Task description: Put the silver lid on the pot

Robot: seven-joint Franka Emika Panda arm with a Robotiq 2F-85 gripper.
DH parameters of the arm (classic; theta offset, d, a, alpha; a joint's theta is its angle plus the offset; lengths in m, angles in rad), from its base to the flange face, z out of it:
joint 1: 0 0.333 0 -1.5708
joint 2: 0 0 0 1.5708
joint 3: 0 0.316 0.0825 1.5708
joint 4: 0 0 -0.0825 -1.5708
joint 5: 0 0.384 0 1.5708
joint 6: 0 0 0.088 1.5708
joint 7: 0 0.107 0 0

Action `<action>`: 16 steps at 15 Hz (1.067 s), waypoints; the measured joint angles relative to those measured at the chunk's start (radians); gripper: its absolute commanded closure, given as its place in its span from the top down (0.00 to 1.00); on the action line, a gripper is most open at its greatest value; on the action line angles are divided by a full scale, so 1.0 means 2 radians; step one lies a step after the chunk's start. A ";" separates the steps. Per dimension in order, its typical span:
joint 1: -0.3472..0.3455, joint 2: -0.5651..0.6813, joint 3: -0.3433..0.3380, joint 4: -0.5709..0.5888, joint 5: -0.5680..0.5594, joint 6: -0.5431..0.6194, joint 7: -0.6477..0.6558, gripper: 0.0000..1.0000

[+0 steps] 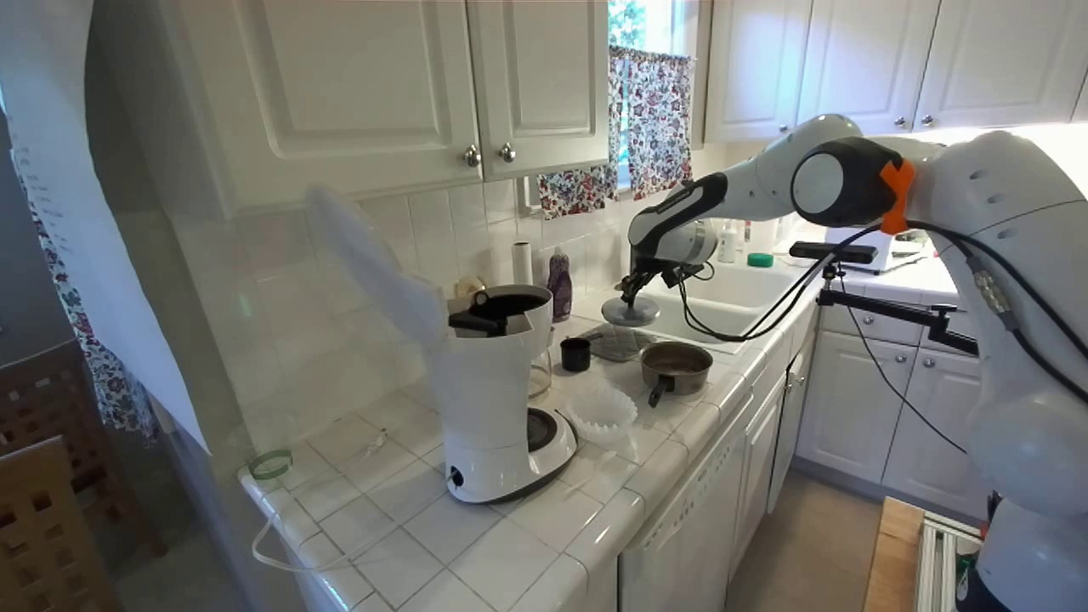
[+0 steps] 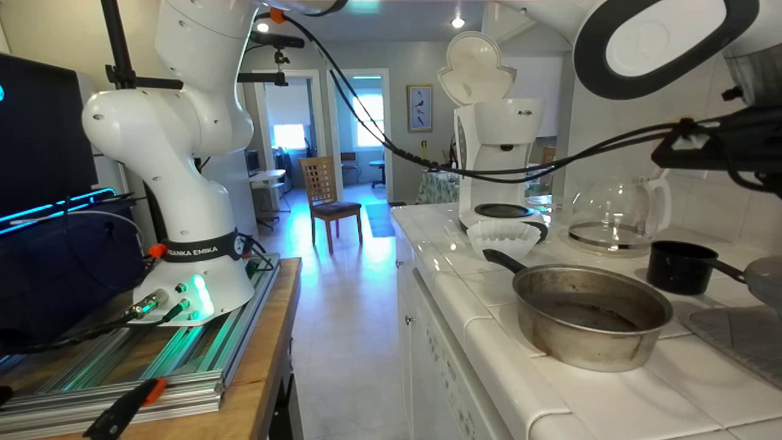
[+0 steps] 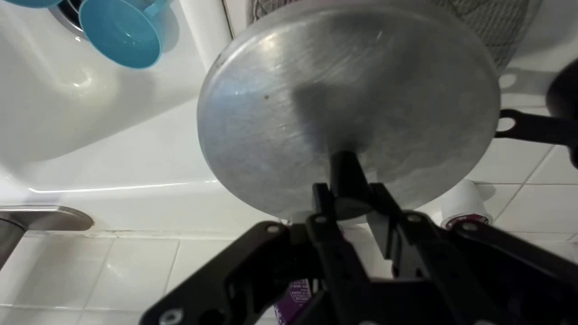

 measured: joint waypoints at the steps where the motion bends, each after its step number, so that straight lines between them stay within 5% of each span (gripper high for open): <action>1: 0.000 -0.011 0.000 -0.013 0.000 0.001 0.003 0.06; 16: 0.013 -0.150 -0.019 -0.227 0.016 0.074 0.075 0.06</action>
